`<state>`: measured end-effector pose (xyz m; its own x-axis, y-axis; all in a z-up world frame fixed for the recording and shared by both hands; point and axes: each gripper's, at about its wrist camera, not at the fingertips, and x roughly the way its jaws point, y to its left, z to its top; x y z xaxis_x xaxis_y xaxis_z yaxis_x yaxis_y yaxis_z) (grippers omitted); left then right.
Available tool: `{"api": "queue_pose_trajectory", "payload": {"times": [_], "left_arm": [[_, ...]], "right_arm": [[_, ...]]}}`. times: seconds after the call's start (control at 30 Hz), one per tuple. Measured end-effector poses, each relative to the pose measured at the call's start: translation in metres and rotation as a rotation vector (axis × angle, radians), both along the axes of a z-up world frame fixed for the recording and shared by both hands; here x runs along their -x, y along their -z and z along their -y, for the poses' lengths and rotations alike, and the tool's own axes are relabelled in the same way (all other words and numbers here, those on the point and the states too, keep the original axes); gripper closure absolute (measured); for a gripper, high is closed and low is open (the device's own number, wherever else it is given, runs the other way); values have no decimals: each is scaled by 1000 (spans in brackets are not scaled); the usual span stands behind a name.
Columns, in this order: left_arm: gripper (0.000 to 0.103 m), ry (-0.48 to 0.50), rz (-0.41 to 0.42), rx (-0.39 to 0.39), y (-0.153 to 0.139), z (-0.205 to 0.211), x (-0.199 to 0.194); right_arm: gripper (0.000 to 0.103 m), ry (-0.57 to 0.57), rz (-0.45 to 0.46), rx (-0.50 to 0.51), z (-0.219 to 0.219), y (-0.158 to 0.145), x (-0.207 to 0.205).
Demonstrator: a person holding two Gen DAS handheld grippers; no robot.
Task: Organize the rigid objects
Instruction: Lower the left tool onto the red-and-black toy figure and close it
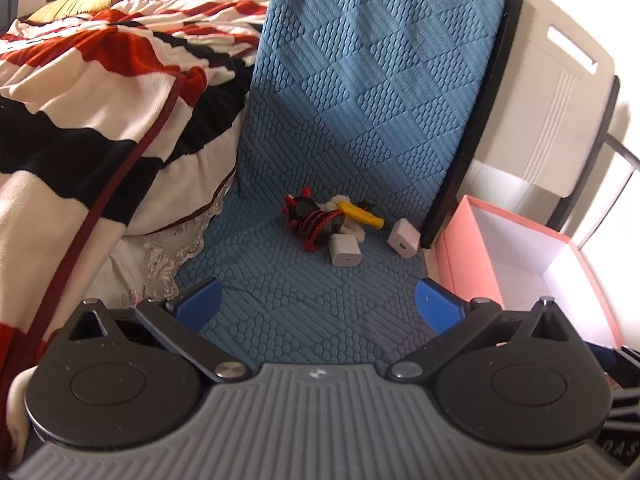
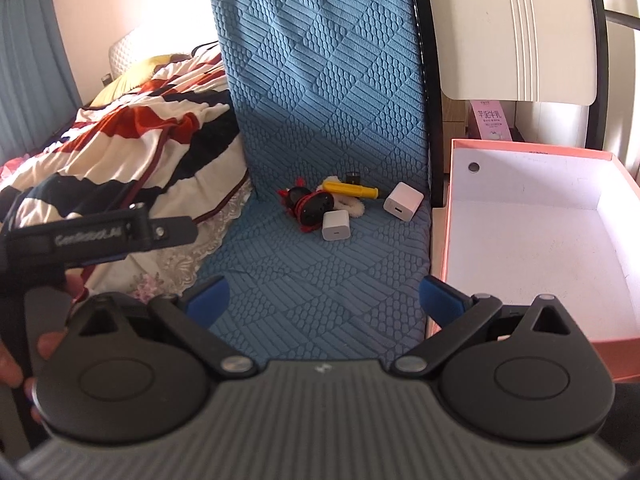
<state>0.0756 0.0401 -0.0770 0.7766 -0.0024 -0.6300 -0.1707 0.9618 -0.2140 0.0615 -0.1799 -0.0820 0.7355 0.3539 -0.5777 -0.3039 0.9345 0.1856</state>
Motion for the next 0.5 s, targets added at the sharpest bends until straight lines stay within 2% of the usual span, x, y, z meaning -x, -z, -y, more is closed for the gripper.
{"api": "queue_pose_trajectory", "payload": {"times": [0.13, 0.3, 0.5], "left_arm": [[0, 2, 9, 53, 3, -3, -28], [0, -16, 56, 131, 9, -8, -65], [0, -32, 21, 182, 38, -18, -112]], "right_arm": [[0, 5, -11, 13, 0, 9, -14], [0, 28, 21, 17, -1, 8, -30], [0, 39, 40, 58, -6, 15, -54]]}}
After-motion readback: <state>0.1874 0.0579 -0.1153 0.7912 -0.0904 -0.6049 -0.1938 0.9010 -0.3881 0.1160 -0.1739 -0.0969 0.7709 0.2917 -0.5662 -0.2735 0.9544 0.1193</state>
